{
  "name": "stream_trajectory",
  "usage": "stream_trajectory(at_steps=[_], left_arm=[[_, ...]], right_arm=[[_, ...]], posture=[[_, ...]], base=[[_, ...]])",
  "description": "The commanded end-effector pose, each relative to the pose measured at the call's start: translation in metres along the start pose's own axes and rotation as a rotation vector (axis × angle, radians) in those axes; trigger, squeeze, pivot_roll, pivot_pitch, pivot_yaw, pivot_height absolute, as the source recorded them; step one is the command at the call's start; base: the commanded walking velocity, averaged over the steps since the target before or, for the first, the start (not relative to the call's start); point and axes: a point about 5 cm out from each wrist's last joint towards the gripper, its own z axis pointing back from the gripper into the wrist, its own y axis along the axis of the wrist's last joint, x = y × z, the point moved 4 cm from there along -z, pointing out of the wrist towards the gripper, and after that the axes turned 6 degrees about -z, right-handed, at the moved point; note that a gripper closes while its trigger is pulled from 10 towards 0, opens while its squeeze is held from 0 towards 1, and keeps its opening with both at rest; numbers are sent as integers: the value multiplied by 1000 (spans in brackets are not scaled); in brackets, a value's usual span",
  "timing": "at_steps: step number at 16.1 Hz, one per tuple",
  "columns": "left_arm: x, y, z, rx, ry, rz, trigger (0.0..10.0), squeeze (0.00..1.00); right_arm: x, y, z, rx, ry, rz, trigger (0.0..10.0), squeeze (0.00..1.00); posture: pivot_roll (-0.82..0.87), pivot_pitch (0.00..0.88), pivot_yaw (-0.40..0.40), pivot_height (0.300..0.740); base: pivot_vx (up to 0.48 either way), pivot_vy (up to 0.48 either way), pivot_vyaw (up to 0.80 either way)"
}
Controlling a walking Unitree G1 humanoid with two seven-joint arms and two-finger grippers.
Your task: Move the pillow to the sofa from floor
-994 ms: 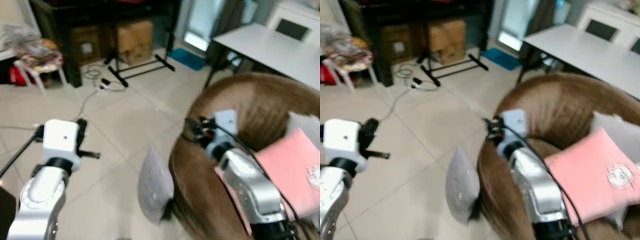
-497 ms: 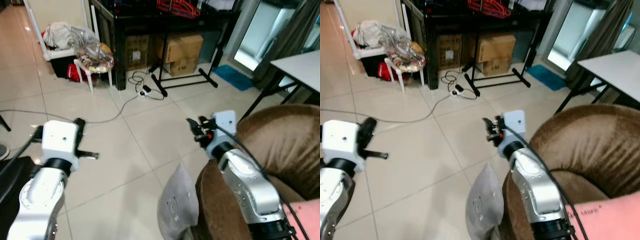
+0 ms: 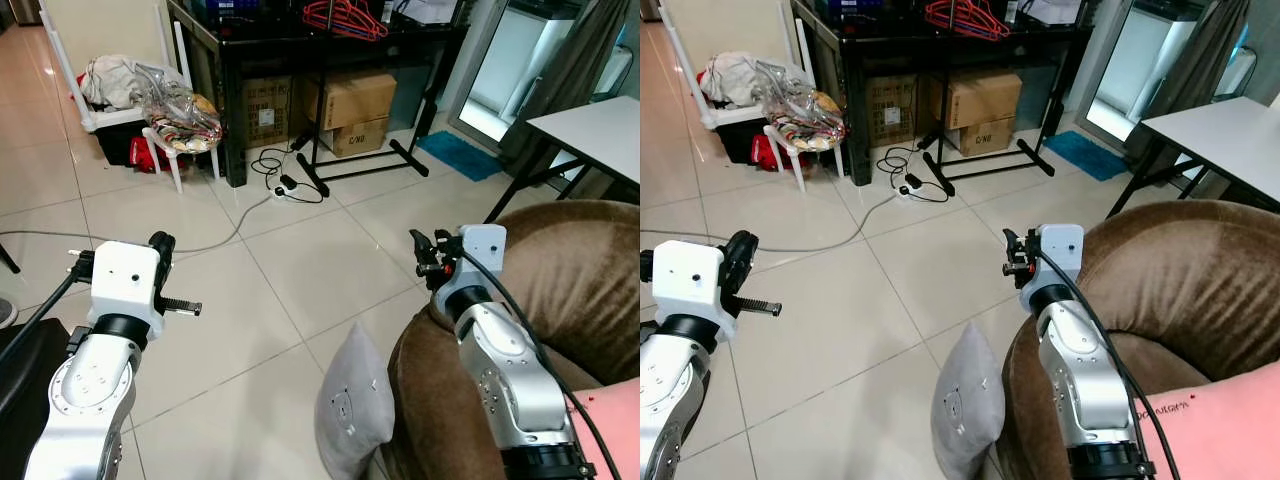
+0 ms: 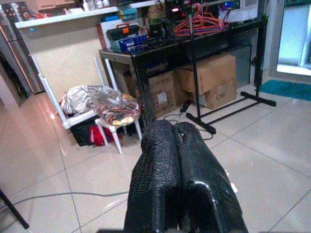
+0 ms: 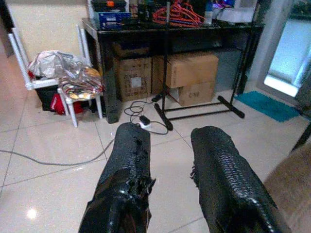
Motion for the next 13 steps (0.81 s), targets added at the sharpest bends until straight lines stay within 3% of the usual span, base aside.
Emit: stream_trajectory(at_steps=[1, 8, 13], left_arm=[[1, 2, -2, 10, -3, -10, 10000, 0], [2, 4, -3, 24, 5, -1, 10000, 0], [2, 5, -3, 33, 15, 36, 10000, 0]], right_arm=[[7, 0, -1, 3, -38, -5, 10000, 0], [1, 0, -5, 1, -29, -20, 10000, 0], [-6, 2, -7, 0, 4, -42, 10000, 0]], posture=[[32, 0, -71, 680], [32, 0, -73, 611], [32, 0, -73, 606]], base=[[0, 0, 0], [0, 0, 0], [0, 0, 0]])
